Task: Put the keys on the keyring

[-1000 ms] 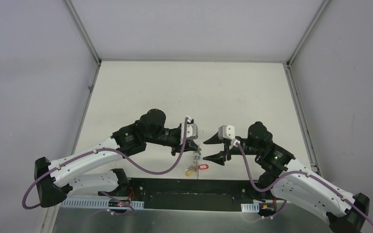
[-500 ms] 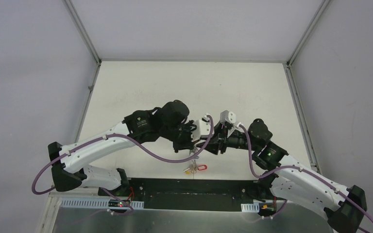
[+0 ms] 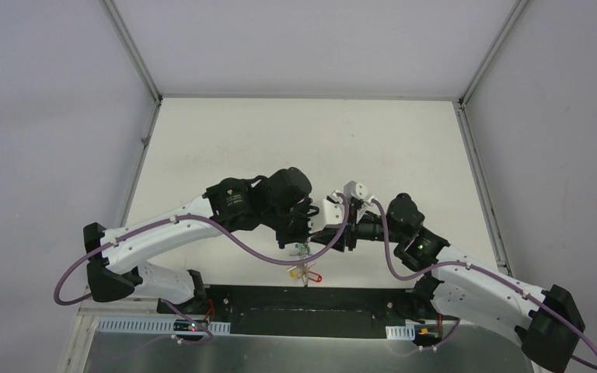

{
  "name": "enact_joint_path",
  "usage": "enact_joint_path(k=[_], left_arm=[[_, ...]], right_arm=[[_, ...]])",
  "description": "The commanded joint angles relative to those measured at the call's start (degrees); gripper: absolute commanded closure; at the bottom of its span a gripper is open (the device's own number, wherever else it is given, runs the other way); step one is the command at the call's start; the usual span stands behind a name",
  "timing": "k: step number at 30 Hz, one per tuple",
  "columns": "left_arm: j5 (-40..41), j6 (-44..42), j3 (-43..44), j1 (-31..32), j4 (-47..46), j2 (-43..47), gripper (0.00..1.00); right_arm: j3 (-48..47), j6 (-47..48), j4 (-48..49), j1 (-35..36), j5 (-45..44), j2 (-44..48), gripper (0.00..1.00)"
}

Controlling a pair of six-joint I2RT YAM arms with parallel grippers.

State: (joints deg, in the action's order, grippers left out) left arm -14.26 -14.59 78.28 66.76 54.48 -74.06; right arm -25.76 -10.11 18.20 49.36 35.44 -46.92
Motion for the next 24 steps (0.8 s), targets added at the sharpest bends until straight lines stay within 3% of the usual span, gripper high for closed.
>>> enact_joint_path(k=[1, 9, 16, 19, 24], left_arm=[[0.7, -0.5, 2.6, 0.6, -1.8, -0.1, 1.0], [0.6, -0.2, 2.4, 0.9, -2.6, -0.8, 1.0], [0.6, -0.6, 2.0, 1.0, -3.3, 0.0, 1.0], [0.6, -0.7, 1.3, 1.0, -3.7, 0.8, 1.0], [0.6, -0.6, 0.4, 1.1, -4.3, 1.6, 1.0]], right_arm=[[0.0, -1.8, 6.3, 0.5, 2.7, -1.4, 0.68], [-0.2, -2.6, 9.4, 1.1, 5.5, -4.0, 0.74], [0.3, -2.2, 9.3, 1.2, 6.1, -4.8, 0.99], [0.4, -2.1, 9.4, 1.2, 6.2, -4.7, 0.99], [0.5, -1.4, 9.1, 1.2, 6.3, -4.2, 0.85]])
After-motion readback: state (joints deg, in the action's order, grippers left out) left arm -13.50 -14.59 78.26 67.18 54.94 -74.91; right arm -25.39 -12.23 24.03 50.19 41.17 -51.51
